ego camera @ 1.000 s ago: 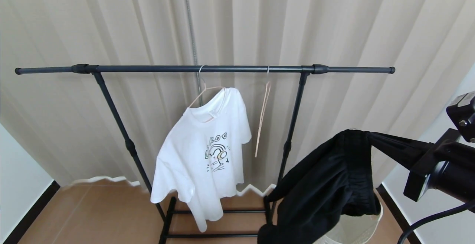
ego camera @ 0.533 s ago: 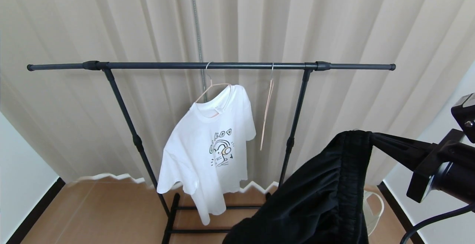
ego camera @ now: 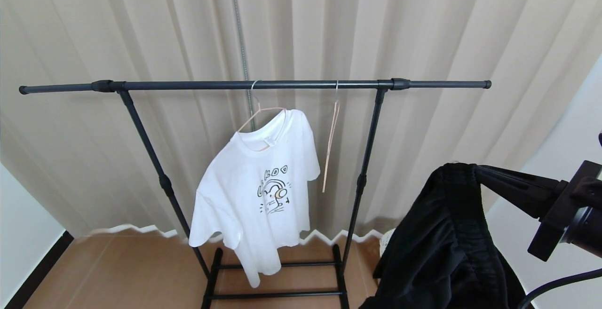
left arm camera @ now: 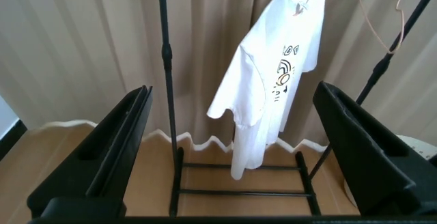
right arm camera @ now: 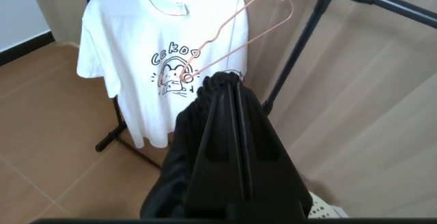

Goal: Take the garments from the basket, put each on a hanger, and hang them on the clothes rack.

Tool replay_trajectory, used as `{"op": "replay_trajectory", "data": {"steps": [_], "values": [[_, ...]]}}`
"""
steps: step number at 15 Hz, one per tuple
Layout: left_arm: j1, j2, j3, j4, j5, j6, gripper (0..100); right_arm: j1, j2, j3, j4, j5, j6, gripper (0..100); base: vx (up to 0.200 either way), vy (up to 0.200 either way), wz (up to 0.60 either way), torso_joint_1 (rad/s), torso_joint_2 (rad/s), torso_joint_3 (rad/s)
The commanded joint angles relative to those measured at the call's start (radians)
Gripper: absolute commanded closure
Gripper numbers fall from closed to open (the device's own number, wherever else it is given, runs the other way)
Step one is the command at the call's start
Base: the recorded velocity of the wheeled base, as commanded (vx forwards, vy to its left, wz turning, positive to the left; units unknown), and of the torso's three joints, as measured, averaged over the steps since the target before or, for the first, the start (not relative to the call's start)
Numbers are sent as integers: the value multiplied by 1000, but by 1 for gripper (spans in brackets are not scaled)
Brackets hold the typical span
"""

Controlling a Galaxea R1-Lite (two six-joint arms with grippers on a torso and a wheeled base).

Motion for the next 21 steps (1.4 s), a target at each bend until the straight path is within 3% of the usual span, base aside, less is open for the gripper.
{"op": "replay_trajectory", "data": {"steps": [1,6,8,10,12,14,17,19,20,21], "values": [[0,1,0,0,1,-1,0,1,-3,10,1,1,-1,100,0,0,0,0,0,0],[-3,17,0,14,-25,39,0,0,0,30,2,-1,-67,100,0,0,0,0,0,0],[-3,159,0,23,-36,136,0,1,9,31,4,-1,-73,100,0,0,0,0,0,0],[-15,282,0,23,-39,156,0,1,12,31,5,-2,-73,100,0,0,0,0,0,0],[-75,392,0,21,-39,160,0,1,20,28,5,-2,-73,100,0,0,0,0,0,0],[-247,468,0,21,-39,159,0,0,86,1,1,-4,-70,100,0,0,0,0,0,0],[-402,532,0,21,-39,160,0,0,201,-111,-1,-4,-70,100,0,0,0,0,0,0],[-446,532,0,18,-38,165,0,0,244,-153,-3,-4,-51,100,0,0,0,0,0,0],[-448,550,-51,-5,-38,150,0,0,267,-145,-4,-2,-10,100,0,0,0,0,0,0],[-442,563,-110,-8,-50,68,0,0,294,-144,-27,-8,1,100,0,0,0,0,0,0]]}}
